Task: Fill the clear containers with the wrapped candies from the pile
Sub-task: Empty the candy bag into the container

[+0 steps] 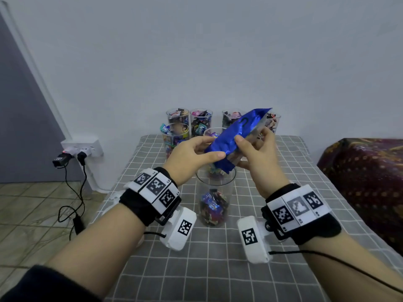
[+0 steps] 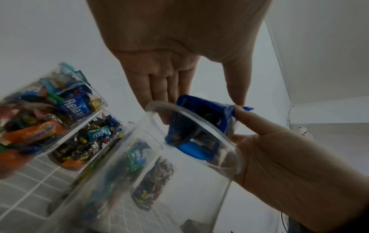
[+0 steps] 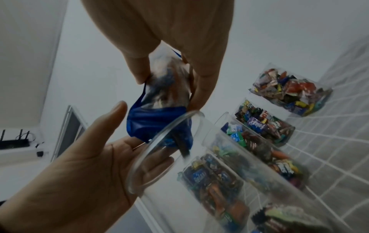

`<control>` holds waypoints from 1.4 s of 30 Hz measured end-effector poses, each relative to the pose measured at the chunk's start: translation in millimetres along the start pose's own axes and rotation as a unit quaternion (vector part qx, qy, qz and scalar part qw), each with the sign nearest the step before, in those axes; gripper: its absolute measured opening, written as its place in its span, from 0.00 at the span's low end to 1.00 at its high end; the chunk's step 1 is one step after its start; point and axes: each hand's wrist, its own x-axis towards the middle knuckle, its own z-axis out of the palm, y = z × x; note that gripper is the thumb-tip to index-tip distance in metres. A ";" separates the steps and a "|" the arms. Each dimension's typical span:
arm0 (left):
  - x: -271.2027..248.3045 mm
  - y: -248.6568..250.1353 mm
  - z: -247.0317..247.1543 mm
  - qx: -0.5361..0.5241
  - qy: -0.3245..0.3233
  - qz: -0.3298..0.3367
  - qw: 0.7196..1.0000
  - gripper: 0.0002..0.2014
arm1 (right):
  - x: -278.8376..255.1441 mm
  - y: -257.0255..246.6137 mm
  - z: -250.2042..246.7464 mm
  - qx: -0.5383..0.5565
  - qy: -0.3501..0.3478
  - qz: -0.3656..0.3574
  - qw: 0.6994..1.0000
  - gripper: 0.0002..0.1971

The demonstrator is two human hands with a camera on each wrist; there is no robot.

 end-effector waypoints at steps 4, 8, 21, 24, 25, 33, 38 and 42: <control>-2.6 -1.1 -1.6 -0.010 -0.009 0.007 1.000 0.37 | -0.9 -0.6 5.9 -0.057 -0.018 -0.049 0.997 0.28; -5.2 -2.9 -2.6 -0.030 -0.008 0.009 0.999 0.38 | -3.0 -1.7 8.3 -0.103 -0.044 -0.087 0.990 0.28; -8.3 -4.1 -5.8 -0.089 0.010 0.030 0.996 0.17 | -4.1 -7.5 14.4 -0.090 -0.070 -0.094 0.989 0.37; -8.4 -4.7 -5.9 -0.122 0.022 0.037 0.992 0.16 | -0.6 -7.2 10.2 -0.053 -0.067 -0.050 0.995 0.33; -8.6 -4.8 -5.6 -0.127 0.022 0.037 0.991 0.16 | -0.3 -7.1 7.9 -0.044 -0.077 -0.035 0.995 0.33; -8.4 -12.8 0.1 -0.147 0.030 0.037 0.988 0.16 | -0.4 -4.5 2.2 -0.077 -0.101 -0.072 0.989 0.13; -9.6 -13.0 1.2 -0.144 0.039 0.060 0.987 0.14 | -2.0 -6.0 1.6 -0.088 -0.101 -0.083 0.987 0.02; -10.6 -12.7 3.1 -0.157 0.028 0.060 0.985 0.15 | -3.3 -8.4 4.1 -0.107 -0.118 -0.083 0.984 0.07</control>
